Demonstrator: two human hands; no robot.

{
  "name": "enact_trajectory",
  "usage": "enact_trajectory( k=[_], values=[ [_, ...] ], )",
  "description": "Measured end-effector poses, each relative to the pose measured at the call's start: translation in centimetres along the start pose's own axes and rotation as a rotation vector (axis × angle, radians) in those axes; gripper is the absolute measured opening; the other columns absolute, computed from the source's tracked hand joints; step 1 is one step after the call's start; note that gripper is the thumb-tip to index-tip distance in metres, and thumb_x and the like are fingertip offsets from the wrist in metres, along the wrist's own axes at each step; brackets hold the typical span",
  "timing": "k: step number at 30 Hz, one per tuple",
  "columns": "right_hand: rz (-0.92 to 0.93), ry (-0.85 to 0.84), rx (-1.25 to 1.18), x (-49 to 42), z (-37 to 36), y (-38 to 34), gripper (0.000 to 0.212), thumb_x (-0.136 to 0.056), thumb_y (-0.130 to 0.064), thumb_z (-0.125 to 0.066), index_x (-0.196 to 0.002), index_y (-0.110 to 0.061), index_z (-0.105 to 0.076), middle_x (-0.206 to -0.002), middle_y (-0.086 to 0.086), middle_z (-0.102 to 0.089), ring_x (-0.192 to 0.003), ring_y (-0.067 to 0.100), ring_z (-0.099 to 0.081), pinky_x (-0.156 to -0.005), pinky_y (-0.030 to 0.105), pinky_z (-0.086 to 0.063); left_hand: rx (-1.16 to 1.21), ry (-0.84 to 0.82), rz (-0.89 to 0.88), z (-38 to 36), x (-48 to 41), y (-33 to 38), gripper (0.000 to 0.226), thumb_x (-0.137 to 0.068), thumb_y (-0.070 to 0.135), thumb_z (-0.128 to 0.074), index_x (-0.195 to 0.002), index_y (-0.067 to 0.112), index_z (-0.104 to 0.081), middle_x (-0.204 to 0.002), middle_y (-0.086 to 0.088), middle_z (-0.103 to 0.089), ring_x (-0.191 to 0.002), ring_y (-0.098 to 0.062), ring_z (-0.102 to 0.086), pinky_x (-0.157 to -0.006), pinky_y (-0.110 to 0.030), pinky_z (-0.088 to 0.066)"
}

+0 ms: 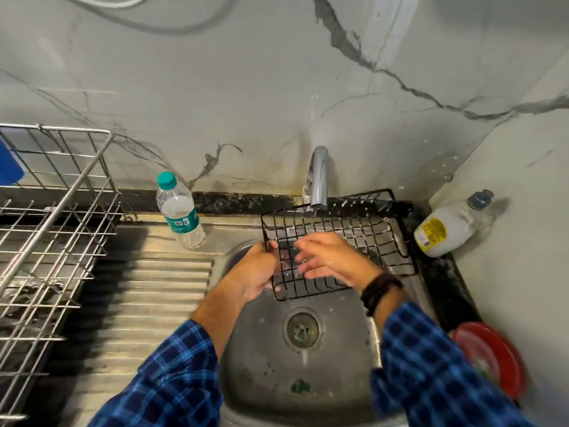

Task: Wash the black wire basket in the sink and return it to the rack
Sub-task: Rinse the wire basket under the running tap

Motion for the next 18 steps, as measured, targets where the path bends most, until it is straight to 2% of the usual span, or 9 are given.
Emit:
enact_trajectory(
  k=[1,3,6,9,11,12,14,16,18],
  values=[
    [-0.073,-0.077,-0.137,-1.1,-0.4,0.1,0.024,-0.102,-0.026,-0.057,-0.119,-0.011,-0.065,-0.115,0.017,-0.071,-0.095,0.023,-0.073,-0.087,0.036,-0.059,-0.018,0.008,-0.041,-0.4,0.1,0.2,0.028,-0.099,-0.006,-0.042,-0.094,0.02,-0.051,-0.101,-0.007,-0.067,-0.102,-0.03,-0.064,-0.065,-0.039,-0.047],
    [-0.135,-0.026,-0.266,-2.5,0.2,0.4,0.031,-0.102,-0.032,-0.054,-0.118,-0.008,-0.067,-0.114,0.014,-0.074,-0.1,0.025,-0.073,-0.091,0.039,-0.057,-0.05,0.027,-0.104,-0.5,-0.2,0.3,0.029,-0.1,-0.004,-0.042,-0.095,0.022,-0.052,-0.099,-0.005,-0.066,-0.101,-0.028,-0.062,-0.063,-0.036,-0.045],
    [-0.145,0.317,-0.25,-3.4,1.9,1.4,0.037,-0.103,-0.04,-0.05,-0.103,-0.009,-0.071,-0.095,0.008,-0.078,-0.088,0.021,-0.075,-0.082,0.035,-0.059,-0.113,0.067,-0.148,0.5,-1.3,-0.5,0.031,-0.098,-0.004,-0.043,-0.094,0.025,-0.053,-0.103,-0.001,-0.064,-0.094,-0.02,-0.055,-0.069,-0.037,-0.042],
    [-0.142,0.721,-0.037,-3.0,2.7,2.3,0.031,-0.1,-0.034,-0.055,-0.086,-0.012,-0.071,-0.075,0.001,-0.071,-0.078,0.021,-0.072,-0.064,0.029,-0.055,-0.15,0.101,-0.185,1.7,-2.4,-1.8,0.026,-0.098,-0.002,-0.045,-0.107,0.019,-0.057,-0.116,-0.006,-0.069,-0.094,-0.021,-0.057,-0.076,-0.04,-0.047],
    [-0.062,0.743,0.201,-3.0,1.9,2.5,0.017,-0.098,-0.023,-0.057,-0.087,-0.015,-0.068,-0.08,-0.003,-0.066,-0.08,0.018,-0.067,-0.054,0.022,-0.043,-0.174,0.123,-0.179,2.2,-2.9,-2.5,0.028,-0.096,-0.003,-0.048,-0.11,0.019,-0.058,-0.117,0.001,-0.07,-0.106,-0.024,-0.064,-0.089,-0.046,-0.054],
    [-0.004,0.711,0.274,-2.9,1.1,2.4,0.008,-0.097,-0.019,-0.058,-0.093,-0.018,-0.065,-0.089,-0.003,-0.065,-0.082,0.015,-0.064,-0.054,0.018,-0.04,-0.175,0.127,-0.172,2.2,-3.1,-2.7,0.029,-0.095,-0.002,-0.047,-0.108,0.022,-0.057,-0.116,0.006,-0.069,-0.112,-0.022,-0.063,-0.096,-0.051,-0.052],
    [0.122,0.693,0.432,-2.5,-0.8,2.1,0.017,-0.094,-0.018,-0.061,-0.111,-0.022,-0.062,-0.112,-0.004,-0.06,-0.099,0.013,-0.058,-0.067,0.015,-0.046,-0.162,0.137,-0.179,1.9,-3.4,-2.9,0.03,-0.093,0.0,-0.048,-0.106,0.025,-0.058,-0.115,0.01,-0.07,-0.117,-0.019,-0.062,-0.103,-0.055,-0.048],
    [0.244,0.692,0.66,-2.6,-2.8,1.8,0.031,-0.095,-0.021,-0.06,-0.125,-0.025,-0.057,-0.13,-0.004,-0.054,-0.119,0.016,-0.047,-0.09,0.025,-0.05,-0.163,0.118,-0.198,1.4,-3.4,-2.7,0.033,-0.089,0.001,-0.051,-0.108,0.027,-0.06,-0.111,0.009,-0.072,-0.114,-0.02,-0.064,-0.103,-0.055,-0.049],
    [0.335,0.575,0.867,-3.0,-4.4,1.7,0.038,-0.097,-0.019,-0.054,-0.134,-0.025,-0.051,-0.139,-0.004,-0.049,-0.127,0.018,-0.039,-0.101,0.035,-0.047,-0.181,0.082,-0.227,0.9,-3.6,-2.7,0.038,-0.083,0.002,-0.056,-0.111,0.028,-0.063,-0.106,0.005,-0.075,-0.109,-0.019,-0.066,-0.101,-0.053,-0.05]
  ],
)
Point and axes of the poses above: each hand's wrist, its own x-axis away from the middle knuckle, its own z-axis out of the back of the hand, y = z × x, the point moved 3 cm from there along -x, towards the middle knuckle
